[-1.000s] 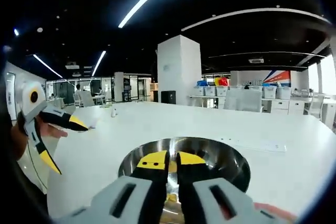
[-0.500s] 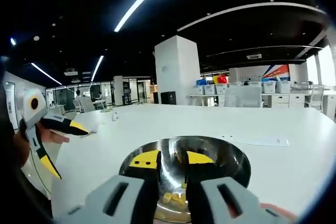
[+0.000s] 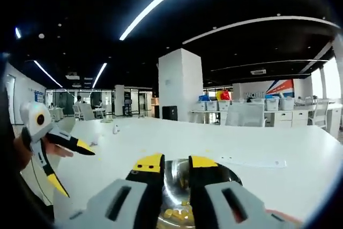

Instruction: Pick up the QQ candy scattered on the table and place it into the stainless steel bowl on the table

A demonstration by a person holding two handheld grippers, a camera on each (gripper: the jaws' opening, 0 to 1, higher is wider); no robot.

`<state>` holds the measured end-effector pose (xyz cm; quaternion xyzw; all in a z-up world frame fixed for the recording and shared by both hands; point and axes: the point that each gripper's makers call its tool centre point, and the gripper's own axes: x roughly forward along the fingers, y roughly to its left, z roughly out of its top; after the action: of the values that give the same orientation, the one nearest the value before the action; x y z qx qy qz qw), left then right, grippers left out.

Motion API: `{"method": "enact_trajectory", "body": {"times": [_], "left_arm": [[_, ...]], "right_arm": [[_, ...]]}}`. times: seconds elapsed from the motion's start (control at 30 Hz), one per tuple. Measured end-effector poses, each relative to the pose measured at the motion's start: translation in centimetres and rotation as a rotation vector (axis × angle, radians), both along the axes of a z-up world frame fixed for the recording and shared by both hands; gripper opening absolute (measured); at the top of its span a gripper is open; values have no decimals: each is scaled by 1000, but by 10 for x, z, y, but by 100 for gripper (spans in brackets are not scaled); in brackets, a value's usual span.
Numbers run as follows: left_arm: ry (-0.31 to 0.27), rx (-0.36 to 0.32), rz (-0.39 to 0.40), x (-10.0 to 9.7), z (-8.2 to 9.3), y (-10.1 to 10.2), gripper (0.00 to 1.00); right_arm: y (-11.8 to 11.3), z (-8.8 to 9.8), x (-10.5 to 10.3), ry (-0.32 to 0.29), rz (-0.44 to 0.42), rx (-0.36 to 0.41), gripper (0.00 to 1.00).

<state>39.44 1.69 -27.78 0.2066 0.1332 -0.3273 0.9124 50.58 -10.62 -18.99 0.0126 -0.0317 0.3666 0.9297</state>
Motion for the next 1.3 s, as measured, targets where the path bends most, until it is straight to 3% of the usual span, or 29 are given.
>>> {"method": "enact_trajectory", "body": {"times": [0.13,0.27,0.43,0.53,0.6,0.7,0.83,0.97,1.03,1.3], "left_arm": [[-8,-3,5,1,3,1,78],[-7,-4,2,2,3,0,78],[-5,-1,0,1,3,0,78],[-9,1,1,1,5,1,78],[-3,10,-4,-1,4,1,78],[9,27,-10,-2,1,-1,78],[6,10,-12,-2,3,-3,78],[-1,9,-8,-1,4,-1,78],[-4,9,-4,-1,4,0,78],[0,-2,-14,-3,4,-3,78]], "right_arm": [[5,35,-19,-112,21,10,17],[15,66,-49,-169,110,72,17],[17,87,-79,-210,172,107,17],[21,84,-95,-218,219,97,17],[27,69,-103,-201,246,70,17],[37,30,-110,-153,286,-3,17],[42,-29,-104,-26,266,-73,17],[46,-75,-103,87,266,-103,16],[47,-95,-101,112,260,-122,16],[41,-143,-78,190,195,-167,15]]}}
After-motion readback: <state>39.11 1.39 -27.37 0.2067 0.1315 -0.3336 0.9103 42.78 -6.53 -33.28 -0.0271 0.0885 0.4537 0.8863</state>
